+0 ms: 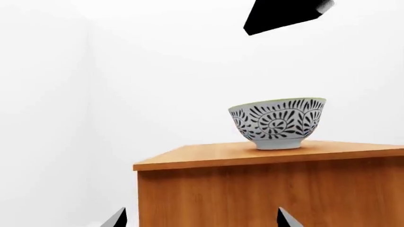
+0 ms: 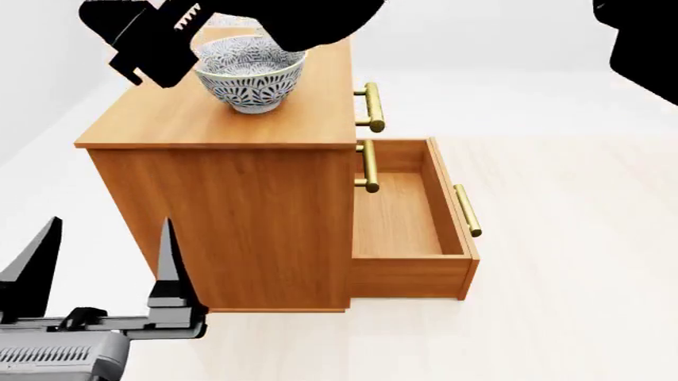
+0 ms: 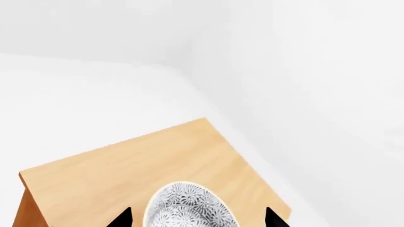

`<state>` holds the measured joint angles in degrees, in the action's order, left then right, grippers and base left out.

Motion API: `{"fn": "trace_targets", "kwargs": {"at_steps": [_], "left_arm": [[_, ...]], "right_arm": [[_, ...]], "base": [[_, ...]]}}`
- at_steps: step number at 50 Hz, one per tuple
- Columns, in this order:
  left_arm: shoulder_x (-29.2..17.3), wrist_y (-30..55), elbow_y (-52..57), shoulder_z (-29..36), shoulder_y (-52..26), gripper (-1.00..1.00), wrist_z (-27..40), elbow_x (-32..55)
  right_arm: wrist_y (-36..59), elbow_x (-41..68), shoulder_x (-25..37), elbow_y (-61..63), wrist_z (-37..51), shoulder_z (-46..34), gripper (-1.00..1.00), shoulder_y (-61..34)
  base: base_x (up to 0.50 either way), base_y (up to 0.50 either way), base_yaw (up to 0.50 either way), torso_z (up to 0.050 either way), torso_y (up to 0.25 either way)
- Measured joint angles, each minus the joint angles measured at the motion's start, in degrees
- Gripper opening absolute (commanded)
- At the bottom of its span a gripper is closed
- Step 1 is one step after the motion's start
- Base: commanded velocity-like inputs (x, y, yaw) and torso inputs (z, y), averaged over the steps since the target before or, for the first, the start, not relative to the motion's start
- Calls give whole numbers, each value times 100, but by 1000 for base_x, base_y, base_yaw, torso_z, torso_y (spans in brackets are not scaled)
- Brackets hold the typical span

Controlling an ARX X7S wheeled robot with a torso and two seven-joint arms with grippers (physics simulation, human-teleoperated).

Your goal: Put the bowl on top of the cabinet.

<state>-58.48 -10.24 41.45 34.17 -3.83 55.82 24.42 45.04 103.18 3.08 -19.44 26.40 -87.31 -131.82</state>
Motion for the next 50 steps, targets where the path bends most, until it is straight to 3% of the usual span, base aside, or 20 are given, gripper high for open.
{"fn": "trace_targets", "kwargs": {"at_steps": [26, 39, 50], "left_arm": [[58, -177, -35, 77, 306, 100, 72, -353], [-528, 1416, 1196, -147, -1558, 100, 613, 1652], [-711, 1825, 1533, -154, -2152, 100, 800, 2312]], "right_arm": [[390, -274, 1108, 350, 156, 947, 100, -155], [522, -267, 1776, 801, 435, 1352, 100, -84], [601, -210, 2396, 1187, 693, 1628, 100, 13]], "base": [[0, 0, 0, 0, 0], [0, 0, 0, 0, 0], [0, 0, 0, 0, 0]]}}
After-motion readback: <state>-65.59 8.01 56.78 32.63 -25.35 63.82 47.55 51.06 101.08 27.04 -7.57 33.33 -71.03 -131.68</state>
